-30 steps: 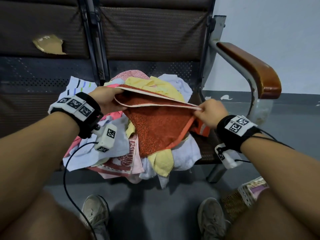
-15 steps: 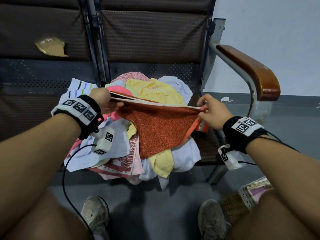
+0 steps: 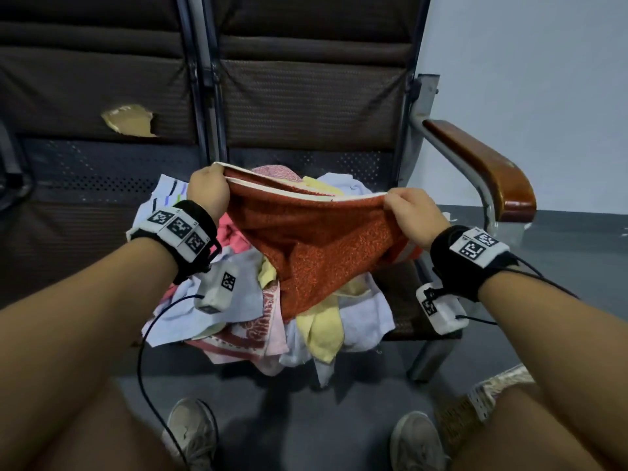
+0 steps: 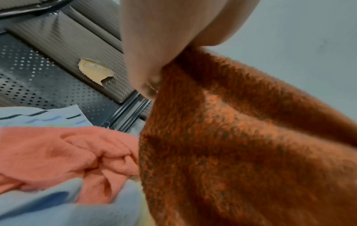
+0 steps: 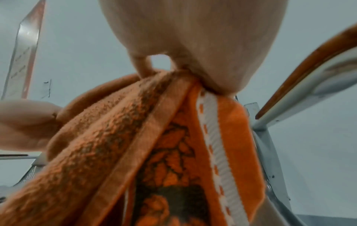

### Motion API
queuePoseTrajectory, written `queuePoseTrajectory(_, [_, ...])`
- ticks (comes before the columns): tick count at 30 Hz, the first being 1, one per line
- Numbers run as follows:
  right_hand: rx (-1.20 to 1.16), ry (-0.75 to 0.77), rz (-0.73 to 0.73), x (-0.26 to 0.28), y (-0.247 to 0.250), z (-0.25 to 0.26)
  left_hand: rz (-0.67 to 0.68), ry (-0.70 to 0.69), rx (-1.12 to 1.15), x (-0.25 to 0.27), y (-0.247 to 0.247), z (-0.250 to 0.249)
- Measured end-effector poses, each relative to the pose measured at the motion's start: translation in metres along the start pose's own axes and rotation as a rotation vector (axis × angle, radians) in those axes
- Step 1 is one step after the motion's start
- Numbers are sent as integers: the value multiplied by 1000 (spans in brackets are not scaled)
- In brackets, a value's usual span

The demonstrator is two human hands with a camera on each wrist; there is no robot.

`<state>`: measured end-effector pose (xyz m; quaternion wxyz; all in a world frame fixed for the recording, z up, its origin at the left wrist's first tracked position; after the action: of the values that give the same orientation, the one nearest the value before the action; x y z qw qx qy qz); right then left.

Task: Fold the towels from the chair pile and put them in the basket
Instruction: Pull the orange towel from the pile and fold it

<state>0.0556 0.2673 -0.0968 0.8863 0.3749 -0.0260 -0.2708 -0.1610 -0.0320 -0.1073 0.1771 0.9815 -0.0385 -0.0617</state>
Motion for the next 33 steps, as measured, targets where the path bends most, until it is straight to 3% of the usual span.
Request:
queuePoseTrajectory(3, [80,95,-44,-7,23,27,103,14,248,7,-2,-22])
queuePoseTrajectory(7, [78,144,-205,-25,75,58,272,-101,419,18,-3,-74])
queuePoseTrajectory(14, [49,141,-136,-40,125,100,182,-352,304,2,22,-152])
queuePoseTrajectory(21, [306,71,-121,-30,148,119,268,-283,452,-1,22,-176])
queuePoseTrajectory(23, [334,44,-125,-30,150,121,224,-306,435,-3,25,-179])
queuePoseTrajectory(27, [299,-7,-139,-31,146,120,5,-462,87,-7,34,-184])
queuePoseTrajectory(30, [200,-55,-78,-32,130,114,-114,-366,0,-10,35,-172])
queuePoseTrajectory(33, [-31,-150,-65,-32,116,103,-136,-233,4,-5,23,-160])
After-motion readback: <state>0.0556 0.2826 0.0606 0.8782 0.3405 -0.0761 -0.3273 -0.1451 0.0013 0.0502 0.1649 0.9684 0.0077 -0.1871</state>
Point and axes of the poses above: each hand's wrist, its own x-axis away from the middle knuckle, its own y-axis out of the back of the hand, z = x × y, the point moved 9 cm from there along -x, towards the middle knuckle, and after that the axes turned 2 degrees about -y, right-handed, at the moved point
